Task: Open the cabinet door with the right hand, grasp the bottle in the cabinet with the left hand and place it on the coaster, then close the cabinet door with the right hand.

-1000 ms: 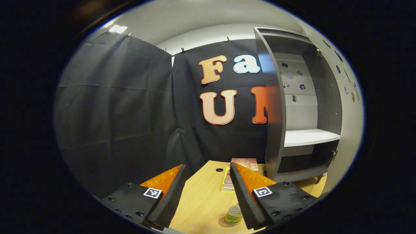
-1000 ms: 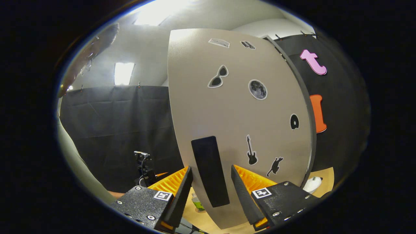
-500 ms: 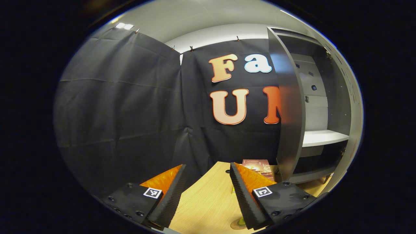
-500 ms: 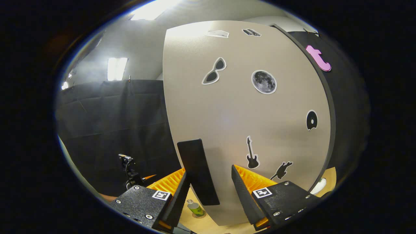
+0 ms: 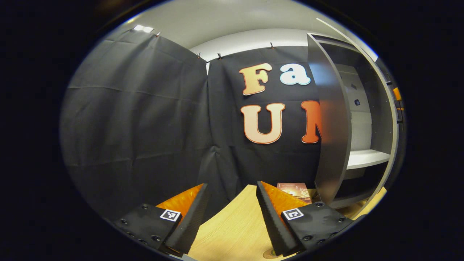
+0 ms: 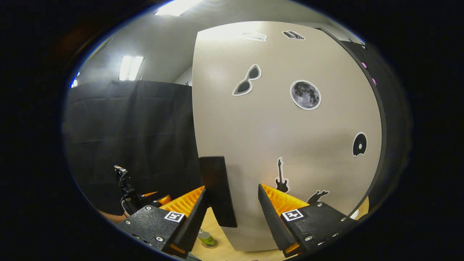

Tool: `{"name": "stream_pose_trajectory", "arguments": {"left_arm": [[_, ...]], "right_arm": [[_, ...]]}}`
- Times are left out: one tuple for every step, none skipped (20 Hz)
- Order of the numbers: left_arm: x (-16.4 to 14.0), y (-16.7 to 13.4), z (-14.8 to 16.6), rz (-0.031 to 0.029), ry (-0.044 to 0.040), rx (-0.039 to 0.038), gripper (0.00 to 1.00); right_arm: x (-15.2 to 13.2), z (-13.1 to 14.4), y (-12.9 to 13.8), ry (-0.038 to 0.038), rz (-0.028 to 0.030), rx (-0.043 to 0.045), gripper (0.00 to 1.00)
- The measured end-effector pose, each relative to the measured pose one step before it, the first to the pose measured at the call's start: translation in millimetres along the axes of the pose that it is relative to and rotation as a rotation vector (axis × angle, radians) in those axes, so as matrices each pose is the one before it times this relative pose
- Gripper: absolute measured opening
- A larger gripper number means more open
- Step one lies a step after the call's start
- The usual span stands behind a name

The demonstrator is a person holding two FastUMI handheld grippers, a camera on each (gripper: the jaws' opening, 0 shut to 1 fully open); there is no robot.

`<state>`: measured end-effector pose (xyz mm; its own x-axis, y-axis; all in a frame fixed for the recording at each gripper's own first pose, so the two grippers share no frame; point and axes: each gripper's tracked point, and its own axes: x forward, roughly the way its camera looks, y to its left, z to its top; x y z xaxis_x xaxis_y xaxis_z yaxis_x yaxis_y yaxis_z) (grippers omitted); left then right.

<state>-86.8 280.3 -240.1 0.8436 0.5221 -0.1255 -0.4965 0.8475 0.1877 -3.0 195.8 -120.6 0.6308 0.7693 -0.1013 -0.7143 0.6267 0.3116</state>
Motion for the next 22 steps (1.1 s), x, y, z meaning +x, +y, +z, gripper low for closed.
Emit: {"name": "stream_pose_trajectory", "arguments": {"left_arm": [[1.5,0.67,1.29,-0.00111,-0.00297,-0.00166,0.88],[1.58,0.69,-0.22,0.00149,-0.00218,0.00007,0.86],[1.02,0.12,1.1,-0.00109,-0.00111,-0.00162,0.87],[-0.58,0.0,1.76,-0.00082,-0.00324,-0.00237,0.86],[0.25,-1.28,2.89,-0.00293,-0.00311,-0.00259,0.87],[1.42,-0.85,0.4,-0.00218,-0.00239,0.00042,0.86],[-0.03,-0.99,2.57,-0.00199,-0.0023,0.00068,0.86],[1.39,-2.78,1.0,-0.00705,-0.00211,-0.00019,0.86],[-0.38,-2.58,3.03,-0.00477,-0.00326,0.00029,0.86],[0.99,-2.58,2.57,-0.00781,-0.00414,0.00091,0.86],[-0.07,-3.03,1.27,-0.00518,-0.00276,0.00197,0.86],[1.4,-1.67,0.87,-0.00682,-0.002,0.00095,0.86],[-0.63,-2.45,0.78,-0.00506,0.00013,0.00056,0.86],[0.22,-2.2,0.2,-0.00625,0.00146,-0.00132,0.86],[0.34,-2.65,1.33,-0.00737,0.00004,-0.00157,0.86],[0.1,-3.04,0.29,-0.00588,-0.00001,0.0006,0.87],[0.98,-3.3,0.02,-0.00845,-0.00039,-0.0002,0.86],[-0.68,-4.65,-2.41,-0.01352,0.00803,-0.00406,0.86],[-0.43,-6.23,-1.42,-0.01561,0.00827,-0.0019,0.87],[0.91,-4.65,-0.11,-0.01437,0.0012,0.00363,0.86],[-0.57,-4.43,1.17,-0.01168,-0.00108,0.00688,0.86],[1.32,-5.09,0.58,-0.01137,-0.00052,0.00644,0.86]], "right_arm": [[1.46,-0.93,-0.57,0.0026,-0.00701,0.00226,0.83],[1.39,0.07,0.1,-0.00265,-0.0054,0.00399,0.83],[1.88,0.02,-0.13,-0.00096,-0.00835,0.00169,0.83],[0.83,0.05,-0.45,-0.00023,-0.00988,-0.00161,0.83],[0.7,0.13,-0.11,-0.00271,-0.01181,-0.00547,0.83],[1.43,-0.67,-0.25,-0.00019,-0.01261,-0.01118,0.84],[-1.23,-0.36,0.19,-0.00049,-0.01327,-0.01617,0.84],[0.46,-0.42,-0.13,-0.00039,-0.0139,-0.01607,0.84],[0.95,-0.85,-0.03,0.00114,-0.01514,-0.0147,0.84],[-0.09,-0.45,0.17,0.00039,-0.01525,-0.01069,0.84],[-0.79,0.49,-0.26,0.00092,-0.01471,-0.01064,0.84],[-1.06,0.78,0.2,0.00033,-0.01389,-0.00658,0.84],[-0.81,-0.99,-0.13,-0.00025,-0.01266,-0.00448,0.83],[-0.2,-0.09,0.43,0.00018,-0.01247,-0.00015,0.83],[0.77,0.1,-0.59,-0.00064,-0.01232,-0.00081,0.83],[0.29,-0.44,-0.22,-0.00063,-0.01195,-0.00375,0.83],[0.76,0.0,-0.11,-0.00032,-0.01174,-0.00604,0.83],[1.36,-0.42,-0.16,-0.00174,-0.0117,-0.00522,0.83],[1.46,-0.14,-0.22,-0.0032,-0.01172,-0.00291,0.83],[1.02,-0.26,0.21,-0.00311,-0.00966,-0.00572,0.83],[0.59,-0.74,-0.06,-0.00017,-0.00905,-0.00716,0.83],[0.3,-0.28,0.15,-0.00071,-0.00779,-0.00873,0.83]]}}
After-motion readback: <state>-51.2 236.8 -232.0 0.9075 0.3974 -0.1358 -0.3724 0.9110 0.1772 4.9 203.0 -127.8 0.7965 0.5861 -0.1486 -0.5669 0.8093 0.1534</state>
